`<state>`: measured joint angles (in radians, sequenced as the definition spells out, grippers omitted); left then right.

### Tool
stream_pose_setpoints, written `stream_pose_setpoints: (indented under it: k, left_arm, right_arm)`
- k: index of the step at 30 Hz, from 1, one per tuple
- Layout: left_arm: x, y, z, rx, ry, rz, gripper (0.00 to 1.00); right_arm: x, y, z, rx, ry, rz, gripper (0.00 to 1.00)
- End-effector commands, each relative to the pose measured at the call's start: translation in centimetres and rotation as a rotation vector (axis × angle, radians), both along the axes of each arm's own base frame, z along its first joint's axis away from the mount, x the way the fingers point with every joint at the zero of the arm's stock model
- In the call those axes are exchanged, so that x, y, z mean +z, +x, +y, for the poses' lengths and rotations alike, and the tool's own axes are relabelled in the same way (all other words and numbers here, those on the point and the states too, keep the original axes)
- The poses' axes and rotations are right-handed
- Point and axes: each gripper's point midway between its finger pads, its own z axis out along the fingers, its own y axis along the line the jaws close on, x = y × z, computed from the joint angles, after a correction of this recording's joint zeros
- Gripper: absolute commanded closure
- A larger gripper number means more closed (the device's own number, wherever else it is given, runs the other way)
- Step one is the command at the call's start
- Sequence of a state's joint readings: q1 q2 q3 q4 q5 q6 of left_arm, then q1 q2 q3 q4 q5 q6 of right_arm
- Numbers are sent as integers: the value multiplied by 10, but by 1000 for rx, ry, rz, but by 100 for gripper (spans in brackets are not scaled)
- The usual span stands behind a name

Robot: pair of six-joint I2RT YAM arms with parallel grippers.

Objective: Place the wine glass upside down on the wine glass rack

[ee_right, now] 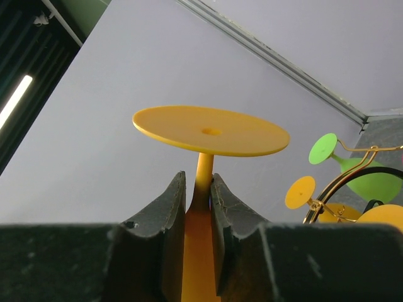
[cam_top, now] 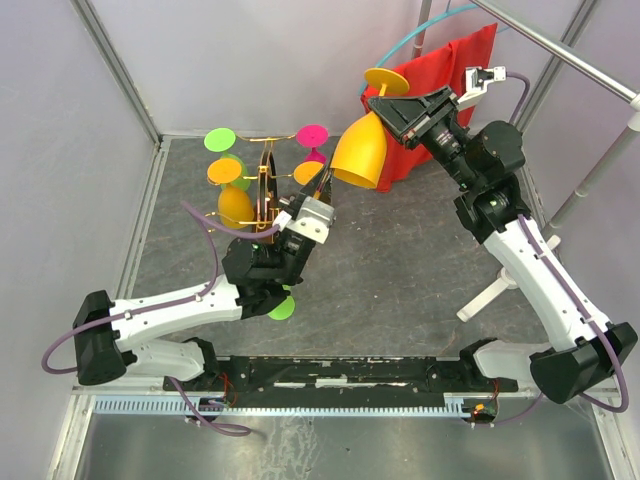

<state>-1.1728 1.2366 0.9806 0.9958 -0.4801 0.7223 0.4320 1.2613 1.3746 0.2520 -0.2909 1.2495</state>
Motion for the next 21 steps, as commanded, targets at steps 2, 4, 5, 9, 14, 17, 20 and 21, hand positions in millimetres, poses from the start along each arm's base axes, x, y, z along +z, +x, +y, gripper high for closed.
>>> stream_pose_setpoints:
  k: [2, 4, 5, 9, 14, 17, 20, 21]
  left_arm:
    - [-4, -5, -13, -81, -20, 29, 97]
    - [-5, -5, -13, -87, -23, 33, 97]
    - [-6, -5, -15, -91, -21, 36, 97]
    - [-9, -5, -16, -97, -6, 42, 91]
    - [-21, -7, -8, -85, 54, 65, 63]
    - [-37, -9, 3, -79, 71, 108, 47]
    - [-56, -12, 14, -86, 76, 167, 37]
    - [-60, -13, 19, -87, 73, 179, 35]
  right_arm:
    - [23, -11, 1, 4, -25, -106, 79]
    - [23, -11, 0, -1, -32, -107, 79]
    - [22, -11, 0, -3, -35, -107, 79]
    - [21, -11, -1, -16, -62, -125, 95]
    - [8, -6, -14, -127, -192, -145, 99]
    - [8, -5, -25, -199, -236, -169, 99]
    - [9, -5, -32, -247, -290, -200, 99]
    - [8, -4, -33, -255, -311, -204, 99]
